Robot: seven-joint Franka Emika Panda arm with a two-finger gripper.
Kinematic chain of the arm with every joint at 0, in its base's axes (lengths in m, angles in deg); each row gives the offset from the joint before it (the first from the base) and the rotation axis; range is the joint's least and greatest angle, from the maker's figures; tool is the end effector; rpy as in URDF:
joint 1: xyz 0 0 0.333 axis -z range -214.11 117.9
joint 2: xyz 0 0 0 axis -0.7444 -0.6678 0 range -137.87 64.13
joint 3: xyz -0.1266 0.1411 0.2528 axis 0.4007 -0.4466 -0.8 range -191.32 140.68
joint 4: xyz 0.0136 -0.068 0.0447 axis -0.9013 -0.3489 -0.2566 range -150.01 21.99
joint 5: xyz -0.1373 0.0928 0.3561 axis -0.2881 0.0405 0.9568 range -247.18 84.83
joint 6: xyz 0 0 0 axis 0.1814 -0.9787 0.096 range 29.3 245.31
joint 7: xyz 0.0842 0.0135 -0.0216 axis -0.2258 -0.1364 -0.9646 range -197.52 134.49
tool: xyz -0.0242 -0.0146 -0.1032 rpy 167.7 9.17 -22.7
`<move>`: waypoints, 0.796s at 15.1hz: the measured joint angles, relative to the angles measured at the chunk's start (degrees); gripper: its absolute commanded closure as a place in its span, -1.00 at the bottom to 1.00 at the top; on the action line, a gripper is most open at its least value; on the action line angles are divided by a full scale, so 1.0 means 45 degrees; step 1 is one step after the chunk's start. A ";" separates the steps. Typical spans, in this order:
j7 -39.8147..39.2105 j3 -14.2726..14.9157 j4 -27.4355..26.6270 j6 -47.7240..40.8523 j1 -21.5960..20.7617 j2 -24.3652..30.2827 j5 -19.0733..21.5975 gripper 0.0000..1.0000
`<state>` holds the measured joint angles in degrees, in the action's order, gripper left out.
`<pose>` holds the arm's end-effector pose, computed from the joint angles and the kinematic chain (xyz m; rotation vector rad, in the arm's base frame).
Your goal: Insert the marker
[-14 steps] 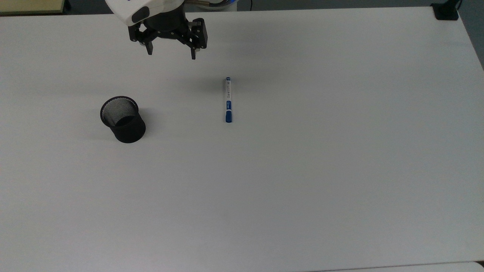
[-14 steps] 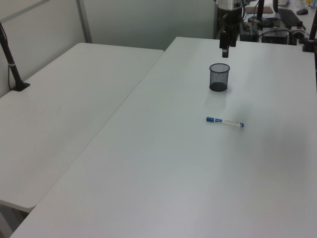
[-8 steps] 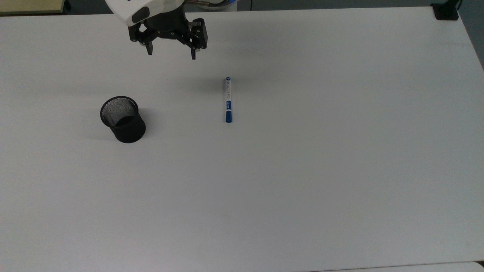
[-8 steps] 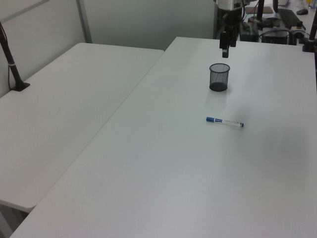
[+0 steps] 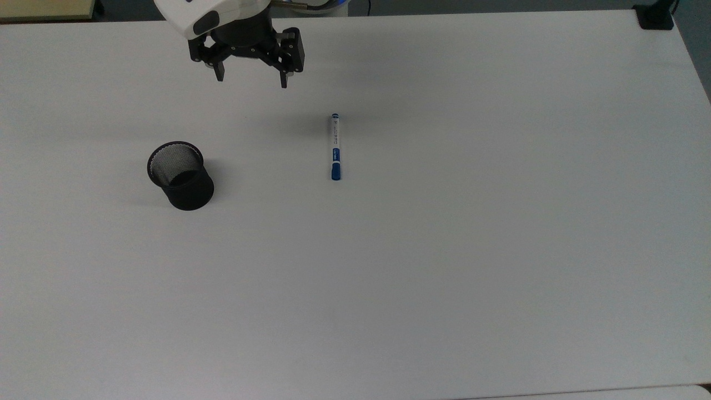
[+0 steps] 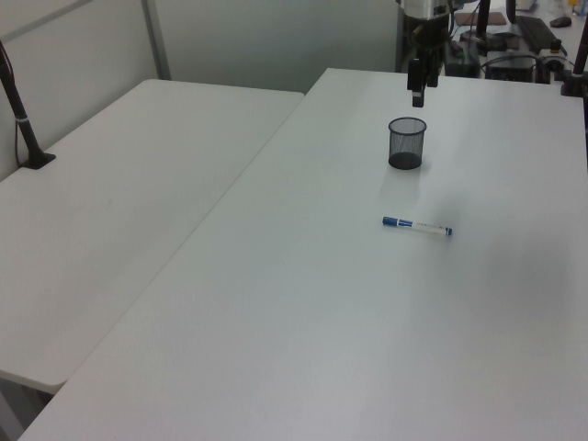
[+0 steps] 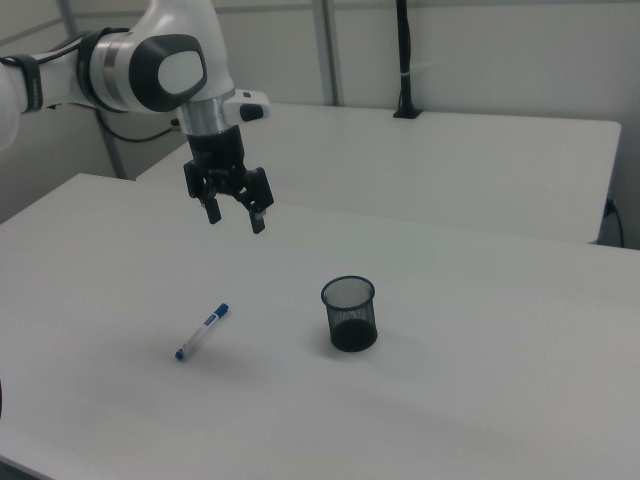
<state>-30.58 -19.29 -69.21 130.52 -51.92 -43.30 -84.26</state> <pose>0.5948 -0.0251 0.5326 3.0763 -0.0684 -0.0382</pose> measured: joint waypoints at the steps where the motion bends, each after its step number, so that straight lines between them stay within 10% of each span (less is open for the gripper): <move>1: 0.0000 0.0000 -0.0001 0.0000 0.0000 -0.0019 0.0000 -1.00; 12: 0.0000 -0.0045 -0.0004 0.0000 -0.0048 -0.0261 0.0082 -1.00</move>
<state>-30.58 -19.49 -69.23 130.52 -52.13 -44.48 -83.89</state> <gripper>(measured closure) 0.000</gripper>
